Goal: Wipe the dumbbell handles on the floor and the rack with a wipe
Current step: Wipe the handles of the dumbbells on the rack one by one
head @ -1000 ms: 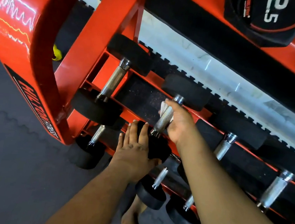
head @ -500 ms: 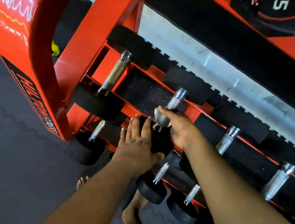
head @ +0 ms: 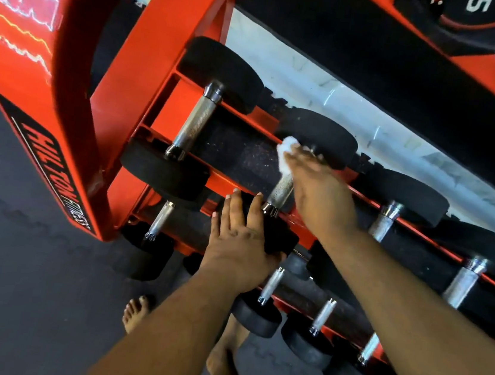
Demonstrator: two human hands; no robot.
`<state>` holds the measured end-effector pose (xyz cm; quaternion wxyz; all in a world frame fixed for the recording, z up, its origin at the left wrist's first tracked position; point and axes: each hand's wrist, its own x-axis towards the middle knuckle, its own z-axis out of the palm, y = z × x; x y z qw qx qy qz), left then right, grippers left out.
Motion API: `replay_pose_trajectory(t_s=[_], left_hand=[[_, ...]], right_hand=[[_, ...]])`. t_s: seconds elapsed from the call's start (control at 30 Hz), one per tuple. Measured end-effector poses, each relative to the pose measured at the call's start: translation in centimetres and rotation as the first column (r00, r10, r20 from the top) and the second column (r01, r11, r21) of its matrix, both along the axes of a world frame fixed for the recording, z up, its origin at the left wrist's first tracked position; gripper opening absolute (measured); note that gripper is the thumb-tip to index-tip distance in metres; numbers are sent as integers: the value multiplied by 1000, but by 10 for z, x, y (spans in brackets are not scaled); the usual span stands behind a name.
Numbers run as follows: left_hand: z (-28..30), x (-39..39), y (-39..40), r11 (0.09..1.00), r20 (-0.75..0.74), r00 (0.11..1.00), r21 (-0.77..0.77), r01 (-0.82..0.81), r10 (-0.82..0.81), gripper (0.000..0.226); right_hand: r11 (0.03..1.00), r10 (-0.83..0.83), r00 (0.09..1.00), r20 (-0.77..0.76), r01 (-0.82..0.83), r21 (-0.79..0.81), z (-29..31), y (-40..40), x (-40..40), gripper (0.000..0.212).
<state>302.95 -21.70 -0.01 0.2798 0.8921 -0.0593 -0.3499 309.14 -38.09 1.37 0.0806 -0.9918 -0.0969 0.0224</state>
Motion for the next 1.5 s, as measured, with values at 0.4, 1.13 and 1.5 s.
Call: replay_pose_trajectory(t_s=[0.4, 1.13, 1.5], left_hand=[[-1, -2, 0, 1000, 36, 999, -9, 8, -7, 110], [-4, -9, 7, 1000, 156, 988, 14, 18, -20, 111], [-6, 26, 110, 973, 538, 825, 36, -230, 175, 96]], right_hand=[[855, 454, 858, -239, -495, -154, -18, -15, -18, 55], [243, -475, 598, -646, 795, 556, -20, 18, -38, 30], [410, -448, 837, -313, 504, 761, 10, 86, -3, 15]])
